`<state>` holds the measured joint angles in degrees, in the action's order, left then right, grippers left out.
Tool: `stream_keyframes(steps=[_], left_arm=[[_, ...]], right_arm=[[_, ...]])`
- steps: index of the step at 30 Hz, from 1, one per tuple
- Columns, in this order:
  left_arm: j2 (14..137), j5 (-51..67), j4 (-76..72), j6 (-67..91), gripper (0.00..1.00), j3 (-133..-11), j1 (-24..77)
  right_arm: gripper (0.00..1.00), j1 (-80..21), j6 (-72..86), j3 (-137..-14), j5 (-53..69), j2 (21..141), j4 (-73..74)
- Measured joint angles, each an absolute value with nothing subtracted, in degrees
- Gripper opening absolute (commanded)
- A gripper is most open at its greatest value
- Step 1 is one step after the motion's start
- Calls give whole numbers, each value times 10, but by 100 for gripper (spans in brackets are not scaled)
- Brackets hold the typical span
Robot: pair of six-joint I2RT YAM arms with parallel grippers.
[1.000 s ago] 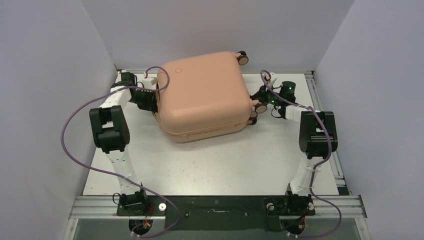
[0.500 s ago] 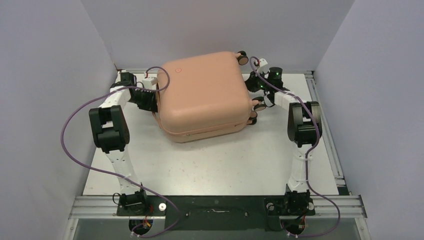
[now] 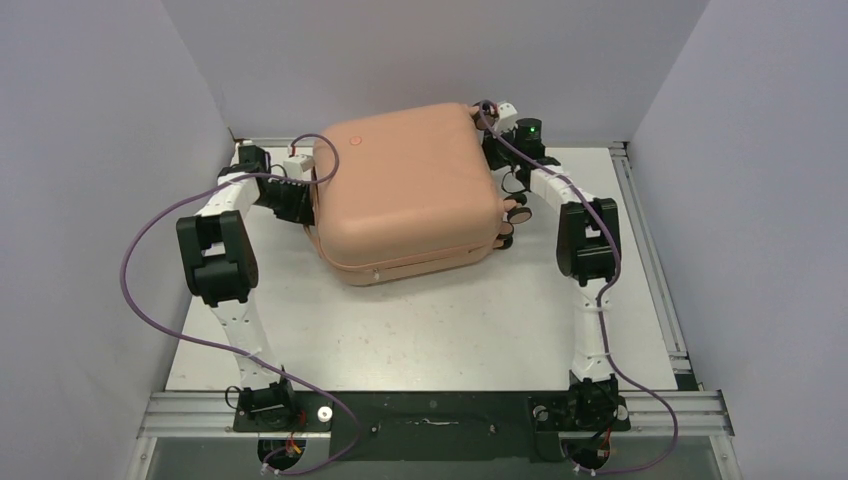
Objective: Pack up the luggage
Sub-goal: Zip the luggage at the center of the board.
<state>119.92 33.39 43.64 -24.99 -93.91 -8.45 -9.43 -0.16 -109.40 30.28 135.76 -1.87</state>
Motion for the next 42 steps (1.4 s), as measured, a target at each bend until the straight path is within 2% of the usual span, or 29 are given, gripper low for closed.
stream_keyframes(steps=[5, 11, 22, 28, 33, 42], left_arm=[[1199, 339, 440, -261, 0, -939, -88], [1200, 336, 454, -289, 0, -946, -94], [1213, 304, 469, -363, 0, -983, -75], [1273, 272, 489, -373, 0, -1089, -32], [1320, 271, 496, -373, 0, -1164, -8], [1323, 281, 510, -375, 0, -1168, 6]], right_arm=[[8, -96, 20, -1053, 317, 1343, -58], [5, -95, 34, -891, 350, 1250, -138], [5, -94, -5, -644, 367, 1069, -162], [5, -94, -19, -517, 308, 969, -185], [5, -70, 25, -469, 273, 957, -242], [5, -24, 114, -469, 293, 990, -302]])
